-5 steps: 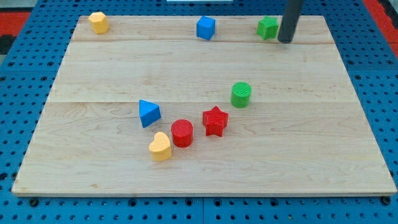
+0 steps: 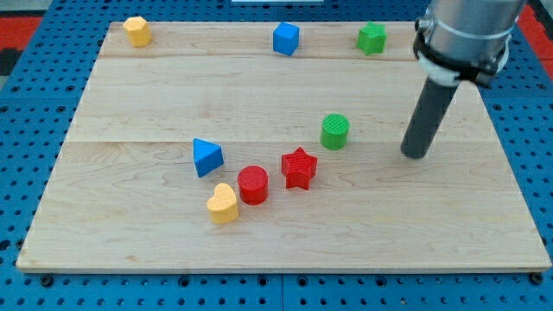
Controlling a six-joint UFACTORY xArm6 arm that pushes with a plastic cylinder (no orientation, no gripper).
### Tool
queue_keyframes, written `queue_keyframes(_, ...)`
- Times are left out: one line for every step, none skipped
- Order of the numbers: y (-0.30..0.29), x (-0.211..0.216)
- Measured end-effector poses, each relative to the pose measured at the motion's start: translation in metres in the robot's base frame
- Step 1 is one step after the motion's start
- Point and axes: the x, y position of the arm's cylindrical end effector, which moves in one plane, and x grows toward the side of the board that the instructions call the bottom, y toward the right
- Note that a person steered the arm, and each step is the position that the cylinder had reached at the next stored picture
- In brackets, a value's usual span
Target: Move the blue triangle close to the left center
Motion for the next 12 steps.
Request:
queue_keyframes(-0.09,0.036)
queue_keyframes(-0.193,0.036)
queue_keyframes(-0.243,0.005)
queue_keyframes(-0.293,-0.019)
queue_keyframes(-0.349,-0.055)
queue_keyframes(-0.311,-0.043)
queue_keyframes(-0.301,-0.027)
queue_keyframes(-0.253,-0.027)
queue_keyframes(-0.254,-0.044)
queue_keyframes(-0.3,-0.085)
queue_keyframes(-0.348,-0.104)
queue_keyframes(-0.348,-0.104)
